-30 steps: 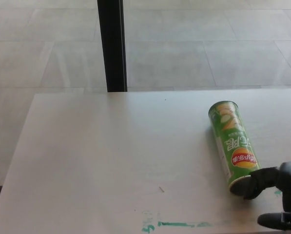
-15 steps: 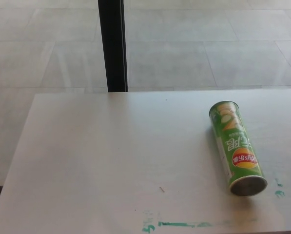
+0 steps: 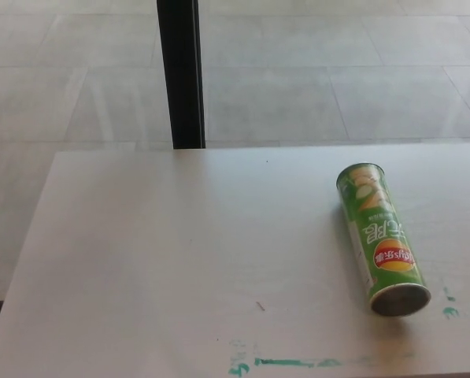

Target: Use the right hand as a fist to push the chips tray inside its container kept in the middle of the desk

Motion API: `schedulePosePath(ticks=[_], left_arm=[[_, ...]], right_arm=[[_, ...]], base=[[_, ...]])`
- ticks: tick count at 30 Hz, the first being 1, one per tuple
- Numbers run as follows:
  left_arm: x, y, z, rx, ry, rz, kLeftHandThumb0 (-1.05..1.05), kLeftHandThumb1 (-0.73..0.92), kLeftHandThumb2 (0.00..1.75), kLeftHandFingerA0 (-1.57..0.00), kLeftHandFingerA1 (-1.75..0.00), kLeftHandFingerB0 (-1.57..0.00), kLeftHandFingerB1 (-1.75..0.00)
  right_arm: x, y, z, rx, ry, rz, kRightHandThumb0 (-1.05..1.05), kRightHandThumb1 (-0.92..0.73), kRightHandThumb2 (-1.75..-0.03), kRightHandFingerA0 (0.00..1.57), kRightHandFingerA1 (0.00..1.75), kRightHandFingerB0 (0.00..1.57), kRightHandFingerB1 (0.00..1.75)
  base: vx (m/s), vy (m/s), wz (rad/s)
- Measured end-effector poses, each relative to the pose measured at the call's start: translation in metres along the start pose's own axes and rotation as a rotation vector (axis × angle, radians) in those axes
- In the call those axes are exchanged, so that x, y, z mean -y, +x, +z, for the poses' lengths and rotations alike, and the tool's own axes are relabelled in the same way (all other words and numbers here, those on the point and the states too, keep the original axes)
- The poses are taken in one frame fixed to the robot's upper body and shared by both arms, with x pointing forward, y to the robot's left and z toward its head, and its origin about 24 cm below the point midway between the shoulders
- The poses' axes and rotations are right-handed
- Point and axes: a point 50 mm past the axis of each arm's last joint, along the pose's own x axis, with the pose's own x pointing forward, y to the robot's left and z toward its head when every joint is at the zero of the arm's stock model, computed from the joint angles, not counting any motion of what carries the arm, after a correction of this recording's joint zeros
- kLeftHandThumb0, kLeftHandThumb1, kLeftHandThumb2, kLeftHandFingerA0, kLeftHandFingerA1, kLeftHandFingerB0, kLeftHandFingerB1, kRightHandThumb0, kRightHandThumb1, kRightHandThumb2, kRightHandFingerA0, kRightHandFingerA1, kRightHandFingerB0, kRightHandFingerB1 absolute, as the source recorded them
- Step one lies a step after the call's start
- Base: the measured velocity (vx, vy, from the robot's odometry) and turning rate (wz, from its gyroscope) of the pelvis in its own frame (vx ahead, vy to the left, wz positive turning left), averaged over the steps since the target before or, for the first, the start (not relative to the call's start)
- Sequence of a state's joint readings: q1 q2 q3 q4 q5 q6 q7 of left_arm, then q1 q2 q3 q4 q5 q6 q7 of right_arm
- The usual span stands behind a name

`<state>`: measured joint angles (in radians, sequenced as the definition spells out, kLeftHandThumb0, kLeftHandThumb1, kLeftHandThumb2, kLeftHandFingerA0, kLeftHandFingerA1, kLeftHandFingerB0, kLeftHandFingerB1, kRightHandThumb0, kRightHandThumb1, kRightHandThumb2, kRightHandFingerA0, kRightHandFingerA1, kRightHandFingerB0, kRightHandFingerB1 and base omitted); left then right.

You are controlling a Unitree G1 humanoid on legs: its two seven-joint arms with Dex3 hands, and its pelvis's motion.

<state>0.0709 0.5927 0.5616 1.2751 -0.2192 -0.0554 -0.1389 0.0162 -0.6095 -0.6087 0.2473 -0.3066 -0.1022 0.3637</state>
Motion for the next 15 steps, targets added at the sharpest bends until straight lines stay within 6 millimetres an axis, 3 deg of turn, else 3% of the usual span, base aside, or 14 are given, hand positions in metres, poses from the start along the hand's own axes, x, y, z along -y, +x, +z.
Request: schedulePosePath(ticks=[1,2,3,5,6,7,8,9,10,11,12,13,14,15], left_arm=[[0.000,0.000,0.000,0.000,0.000,0.000,-0.80,0.92,0.69,-0.51,-0.64,-0.40,-0.49],[0.000,0.000,0.000,0.000,0.000,0.000,-0.83,0.92,0.69,-0.51,-0.63,-0.40,-0.48],[0.000,0.000,0.000,0.000,0.000,0.000,-0.83,0.92,0.69,-0.51,-0.63,-0.40,-0.48],[0.000,0.000,0.000,0.000,0.000,0.000,-0.84,0.91,0.67,-0.53,-0.66,-0.41,-0.49],[0.000,0.000,0.000,0.000,0.000,0.000,-0.80,0.92,0.67,-0.52,-0.65,-0.39,-0.47],[0.000,0.000,0.000,0.000,-0.001,-0.001,-0.78,0.92,0.68,-0.53,-0.65,-0.39,-0.48],[0.000,0.000,0.000,0.000,-0.001,-0.001,-0.74,0.72,1.11,-0.52,-0.71,-0.36,-0.59],[0.000,0.000,0.000,0.000,-0.001,-0.001,-0.75,0.73,1.10,-0.51,-0.70,-0.36,-0.58],[0.000,0.000,0.000,0.000,-0.001,0.000,-0.75,0.73,1.10,-0.51,-0.70,-0.36,-0.58],[0.000,0.000,0.000,0.000,-0.001,0.000,-0.77,0.92,0.70,-0.52,-0.65,-0.40,-0.49],[0.000,0.000,0.000,0.000,-0.001,0.000,-0.77,0.92,0.69,-0.56,-0.63,-0.43,-0.48],[0.000,0.000,0.000,-0.001,-0.001,0.000,-0.77,0.92,0.69,-0.56,-0.63,-0.43,-0.48],[0.000,0.000,-0.001,-0.001,0.000,0.000,-0.77,0.92,0.70,-0.52,-0.64,-0.41,-0.49],[0.000,0.000,-0.001,-0.002,0.000,0.001,-0.78,0.92,0.70,-0.54,-0.63,-0.43,-0.49]], right_arm=[[0.000,-0.001,-0.009,-0.031,0.021,-0.010,-0.57,-0.65,-1.06,0.75,1.13,0.34,0.66],[0.000,-0.002,-0.015,-0.050,0.035,-0.017,-0.52,-0.80,-0.67,0.63,1.42,0.35,0.65],[-0.001,-0.003,-0.023,-0.079,0.056,-0.026,-0.52,-0.80,-0.67,0.63,1.42,0.35,0.65],[-0.002,-0.005,-0.033,-0.115,0.083,-0.036,-0.56,-0.65,-1.04,0.70,1.11,0.29,0.63],[-0.004,-0.007,-0.044,-0.155,0.115,-0.048,-0.51,-0.80,-0.67,0.65,1.40,0.34,0.62],[-0.005,-0.010,-0.052,-0.185,0.141,-0.061,-0.50,-0.81,-0.67,0.64,1.40,0.33,0.61],[-0.007,-0.012,-0.059,-0.210,0.165,-0.073,-0.51,-0.82,-0.67,0.62,1.38,0.33,0.59],[-0.008,-0.014,-0.065,-0.232,0.187,-0.083,-0.53,-0.67,-1.05,0.69,1.10,0.29,0.61],[-0.009,-0.016,-0.071,-0.257,0.210,-0.096,-0.53,-0.67,-1.05,0.69,1.10,0.29,0.61],[-0.011,-0.020,-0.080,-0.289,0.245,-0.114,-0.58,-0.69,-1.04,0.67,1.11,0.25,0.59],[-0.012,-0.022,-0.085,-0.311,0.272,-0.130,-0.54,-0.84,-0.67,0.59,1.38,0.30,0.63],[-0.014,-0.025,-0.092,-0.337,0.309,-0.151,-0.54,-0.84,-0.67,0.59,1.38,0.30,0.63],[-0.016,-0.029,-0.100,-0.368,0.353,-0.177,-0.55,-0.85,-0.69,0.59,1.42,0.28,0.63],[-0.018,-0.033,-0.105,-0.389,0.393,-0.199,-0.62,-0.69,-1.05,0.70,1.16,0.26,0.62]], base=[[0.00,0.000,0.00],[0.00,0.000,0.00],[0.00,0.000,0.00],[0.00,0.000,0.00],[0.00,0.000,0.00],[0.00,0.000,0.00],[0.00,0.000,0.00],[0.00,0.000,0.00],[0.00,0.000,0.00],[0.00,0.000,0.00],[0.00,0.000,0.00],[0.00,0.000,0.00],[0.00,0.000,0.00],[0.00,0.000,0.00]])
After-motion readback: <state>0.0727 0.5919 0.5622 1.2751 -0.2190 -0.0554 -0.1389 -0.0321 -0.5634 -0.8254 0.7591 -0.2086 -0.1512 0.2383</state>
